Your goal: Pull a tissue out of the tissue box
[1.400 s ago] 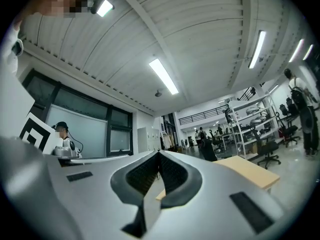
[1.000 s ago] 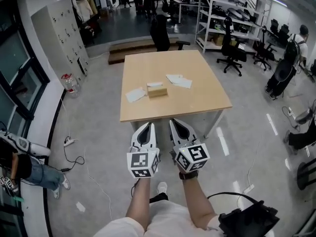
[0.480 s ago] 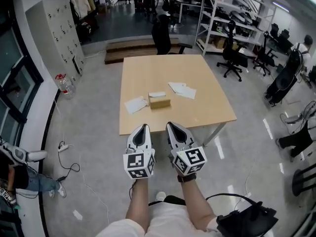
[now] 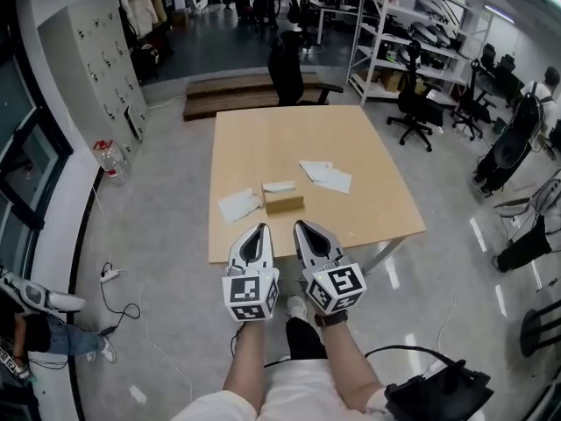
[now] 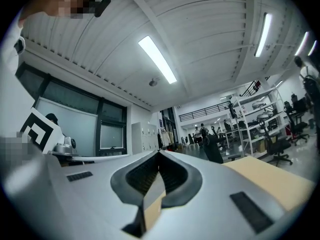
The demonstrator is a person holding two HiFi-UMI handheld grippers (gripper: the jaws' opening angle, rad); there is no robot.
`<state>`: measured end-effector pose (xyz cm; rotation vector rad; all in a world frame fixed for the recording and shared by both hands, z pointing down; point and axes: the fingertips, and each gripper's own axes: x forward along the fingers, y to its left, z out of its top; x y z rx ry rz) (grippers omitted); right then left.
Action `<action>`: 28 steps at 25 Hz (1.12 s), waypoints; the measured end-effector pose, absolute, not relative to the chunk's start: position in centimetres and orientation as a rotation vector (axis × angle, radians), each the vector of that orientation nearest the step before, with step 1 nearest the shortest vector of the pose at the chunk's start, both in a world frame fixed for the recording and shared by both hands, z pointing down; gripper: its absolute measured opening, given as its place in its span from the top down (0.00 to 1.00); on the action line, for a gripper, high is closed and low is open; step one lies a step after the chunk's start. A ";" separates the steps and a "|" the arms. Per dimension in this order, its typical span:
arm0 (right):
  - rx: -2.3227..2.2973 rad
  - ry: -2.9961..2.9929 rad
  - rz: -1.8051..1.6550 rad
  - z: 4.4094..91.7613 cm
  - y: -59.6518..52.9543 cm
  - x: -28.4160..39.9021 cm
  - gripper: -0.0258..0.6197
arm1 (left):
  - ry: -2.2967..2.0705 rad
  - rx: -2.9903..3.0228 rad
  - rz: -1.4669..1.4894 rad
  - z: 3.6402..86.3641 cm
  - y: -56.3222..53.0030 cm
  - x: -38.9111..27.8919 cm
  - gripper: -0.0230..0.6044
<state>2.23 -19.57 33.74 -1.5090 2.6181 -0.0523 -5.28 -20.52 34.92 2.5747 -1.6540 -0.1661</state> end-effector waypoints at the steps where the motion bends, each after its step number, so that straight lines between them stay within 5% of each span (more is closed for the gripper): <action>1: -1.503 2.618 -0.059 33.9 -20.7 2.3 0.96 | -1.660 2.574 -0.158 35.0 -21.6 -5.2 0.96; 28: -1.481 2.767 -0.136 37.2 -56.6 9.0 0.96 | -1.820 2.410 -0.020 38.1 -54.0 -1.3 0.96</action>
